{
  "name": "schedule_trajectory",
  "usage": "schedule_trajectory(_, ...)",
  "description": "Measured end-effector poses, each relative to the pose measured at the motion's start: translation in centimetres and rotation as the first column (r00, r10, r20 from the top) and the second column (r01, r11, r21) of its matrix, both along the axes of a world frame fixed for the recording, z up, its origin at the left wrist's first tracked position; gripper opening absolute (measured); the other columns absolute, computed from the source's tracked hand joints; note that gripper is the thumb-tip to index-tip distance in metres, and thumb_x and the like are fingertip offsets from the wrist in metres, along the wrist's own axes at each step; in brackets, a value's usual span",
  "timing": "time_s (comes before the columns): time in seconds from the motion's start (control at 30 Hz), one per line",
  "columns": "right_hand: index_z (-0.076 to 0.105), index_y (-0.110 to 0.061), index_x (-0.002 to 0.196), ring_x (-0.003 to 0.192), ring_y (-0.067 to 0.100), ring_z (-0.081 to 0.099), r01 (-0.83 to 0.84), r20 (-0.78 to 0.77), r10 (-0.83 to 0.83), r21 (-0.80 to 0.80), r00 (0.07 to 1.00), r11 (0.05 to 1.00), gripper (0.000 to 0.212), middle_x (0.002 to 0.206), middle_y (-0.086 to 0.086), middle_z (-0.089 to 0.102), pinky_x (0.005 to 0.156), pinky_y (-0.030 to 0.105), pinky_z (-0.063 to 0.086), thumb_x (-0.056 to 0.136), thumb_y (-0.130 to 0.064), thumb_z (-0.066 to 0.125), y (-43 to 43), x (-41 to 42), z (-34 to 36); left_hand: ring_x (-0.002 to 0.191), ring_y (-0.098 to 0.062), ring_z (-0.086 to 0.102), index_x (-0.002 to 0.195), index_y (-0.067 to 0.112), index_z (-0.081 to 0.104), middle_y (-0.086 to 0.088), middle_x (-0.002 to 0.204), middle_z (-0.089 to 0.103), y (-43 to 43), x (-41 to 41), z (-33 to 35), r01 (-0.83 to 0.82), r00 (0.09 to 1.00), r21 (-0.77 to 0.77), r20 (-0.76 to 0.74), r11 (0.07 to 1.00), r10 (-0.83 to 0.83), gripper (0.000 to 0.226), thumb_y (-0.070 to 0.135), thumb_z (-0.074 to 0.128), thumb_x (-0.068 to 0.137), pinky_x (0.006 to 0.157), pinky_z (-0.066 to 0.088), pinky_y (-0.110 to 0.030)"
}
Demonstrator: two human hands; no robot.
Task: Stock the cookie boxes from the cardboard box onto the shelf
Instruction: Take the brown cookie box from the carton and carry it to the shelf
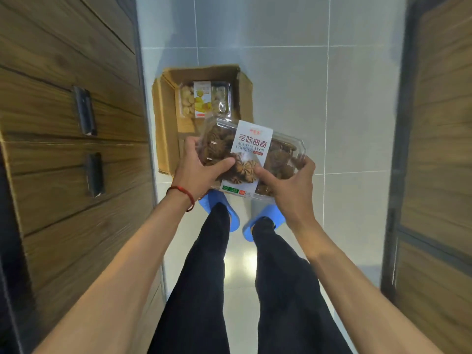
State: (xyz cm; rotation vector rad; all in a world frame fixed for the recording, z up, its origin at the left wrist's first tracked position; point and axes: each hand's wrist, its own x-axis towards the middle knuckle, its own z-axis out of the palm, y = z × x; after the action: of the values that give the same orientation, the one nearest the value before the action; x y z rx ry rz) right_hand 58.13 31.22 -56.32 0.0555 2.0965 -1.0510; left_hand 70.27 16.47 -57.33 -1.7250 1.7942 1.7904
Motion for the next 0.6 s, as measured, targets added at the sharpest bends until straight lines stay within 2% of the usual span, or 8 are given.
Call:
schedule_trajectory(0.07,0.032,-0.019,0.138,0.107,0.009,0.067,0.055,0.015,-0.055,-0.001,0.998,0.998,0.091,0.123,-0.009,0.059,0.088,0.019,0.058,0.072,-0.030,0.093,2.3,0.8,1.5,0.089,0.010,0.054,0.125,0.015,0.040,0.007,0.111,0.057,1.6,0.1,1.8,0.063,0.998,-0.009,0.006,0.998,-0.063,0.063,0.028,0.082,0.079,0.059,0.044,0.001)
schedule_trajectory(0.13,0.032,-0.020,0.138,0.102,0.003,0.063,0.101,0.034,-0.101,-0.011,0.994,0.995,0.088,0.115,-0.017,0.053,0.075,0.002,0.051,0.074,-0.027,0.091,4.5,1.4,2.9,0.090,0.008,0.055,0.124,0.017,0.040,0.006,0.114,0.058,3.4,0.1,3.7,0.109,0.994,-0.025,0.019,0.994,-0.109,0.062,0.031,0.081,0.079,0.059,0.045,0.000)
schedule_trajectory(0.17,0.032,-0.021,0.137,0.102,0.004,0.062,0.122,0.031,-0.122,-0.018,0.992,0.992,0.086,0.113,-0.018,0.052,0.072,0.000,0.049,0.075,-0.028,0.091,5.7,1.6,3.6,0.091,0.006,0.056,0.123,0.018,0.041,0.005,0.115,0.058,4.3,0.0,4.7,0.133,0.991,-0.041,0.029,0.990,-0.132,0.062,0.033,0.081,0.079,0.059,0.046,-0.002)
schedule_trajectory(0.23,0.035,-0.023,0.136,0.108,0.006,0.062,0.143,0.002,-0.143,-0.036,0.990,0.989,0.084,0.112,-0.021,0.053,0.073,0.004,0.052,0.074,-0.032,0.091,8.3,2.0,5.2,0.093,0.001,0.059,0.119,0.022,0.042,0.006,0.116,0.060,6.3,-0.3,6.7,0.176,0.984,-0.081,0.046,0.981,-0.172,0.060,0.037,0.082,0.076,0.063,0.048,-0.007)
schedule_trajectory(0.4,0.036,-0.022,0.141,0.118,0.013,0.062,0.133,-0.074,-0.140,-0.093,0.987,0.987,0.088,0.125,-0.013,0.052,0.096,0.028,0.057,0.074,-0.035,0.090,15.3,1.3,10.5,0.105,-0.014,0.064,0.121,0.023,0.044,0.005,0.119,0.064,12.2,-1.5,12.4,0.224,0.975,-0.143,0.039,0.964,-0.221,0.065,0.043,0.083,0.073,0.088,0.054,-0.031)
schedule_trajectory(0.53,0.036,-0.023,0.143,0.121,0.016,0.061,0.157,-0.122,-0.173,-0.132,0.977,0.979,0.091,0.129,-0.011,0.051,0.103,0.039,0.055,0.072,-0.034,0.092,21.3,0.3,14.9,0.107,-0.017,0.064,0.123,0.023,0.042,0.003,0.119,0.064,17.5,-2.2,17.1,0.293,0.955,-0.216,0.019,0.931,-0.296,0.069,0.040,0.084,0.072,0.094,0.054,-0.037)
schedule_trajectory(0.6,0.036,-0.023,0.144,0.121,0.015,0.060,0.155,-0.149,-0.177,-0.146,0.973,0.977,0.092,0.131,-0.011,0.050,0.103,0.042,0.054,0.071,-0.033,0.092,24.0,0.0,17.0,0.105,-0.016,0.065,0.120,0.026,0.040,0.004,0.118,0.063,20.0,-2.6,19.5,0.310,0.947,-0.215,-0.012,0.926,-0.320,0.064,0.035,0.084,0.074,0.091,0.054,-0.033)
